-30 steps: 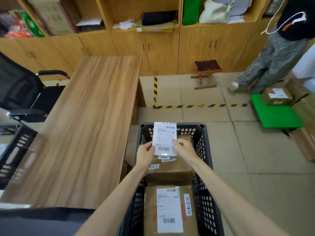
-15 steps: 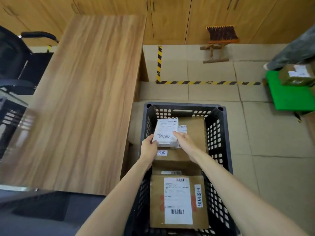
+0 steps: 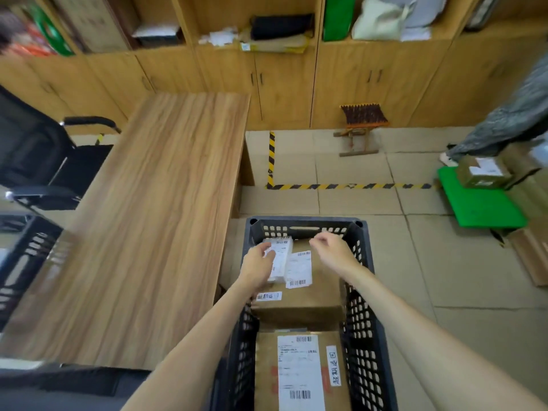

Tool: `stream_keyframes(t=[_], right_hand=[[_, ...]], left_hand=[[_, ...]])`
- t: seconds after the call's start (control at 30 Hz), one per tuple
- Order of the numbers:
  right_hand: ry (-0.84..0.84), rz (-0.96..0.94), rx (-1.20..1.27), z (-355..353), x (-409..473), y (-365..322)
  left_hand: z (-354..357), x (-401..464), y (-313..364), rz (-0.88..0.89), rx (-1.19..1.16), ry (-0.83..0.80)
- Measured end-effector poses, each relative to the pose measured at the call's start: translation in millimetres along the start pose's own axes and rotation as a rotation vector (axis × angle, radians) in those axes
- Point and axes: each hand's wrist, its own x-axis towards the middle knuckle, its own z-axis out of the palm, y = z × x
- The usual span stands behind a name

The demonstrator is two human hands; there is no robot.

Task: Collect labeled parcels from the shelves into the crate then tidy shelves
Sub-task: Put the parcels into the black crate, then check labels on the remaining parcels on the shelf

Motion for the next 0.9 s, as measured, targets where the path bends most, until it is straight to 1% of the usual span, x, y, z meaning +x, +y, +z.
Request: stream_keyframes(t=[0.07, 0.2, 0.3, 0.4, 0.47, 0.53, 0.67, 0.77, 0.9], right_hand=[[0.020, -0.113, -0.193, -32, -4, -26], [0.143, -0.394, -0.547, -90, -20, -95], [0.168, -0.560, -0.659, -119, -43, -139], [0.177, -0.669, -0.778, -130, -66, -175], [0.158, -0.721, -0.845, -128, -82, -198], [0.121, -0.783, -0.853, -119, -99, -216], [0.058, -0.936, -0.864, -83, -139, -247], [-0.028, -1.082, -0.876, -39, -188, -271], [-0.159, -1.307, -0.885, 35, -276, -290]], left_hand=[[-21, -11, 30, 0.125, 0.178, 0.028], [-71, -48, 101, 0.300, 0.512, 0.227], [-103, -83, 147, 0.338, 0.620, 0.371], [-127, -118, 168, 0.321, 0.675, 0.477], [-143, -144, 166, 0.287, 0.686, 0.533], [-159, -174, 154, 0.256, 0.734, 0.577], [-197, -246, 121, 0.137, 0.795, 0.693], [-214, -318, 83, 0.031, 0.740, 0.791], [-216, -434, 13, -0.183, 0.623, 0.897]])
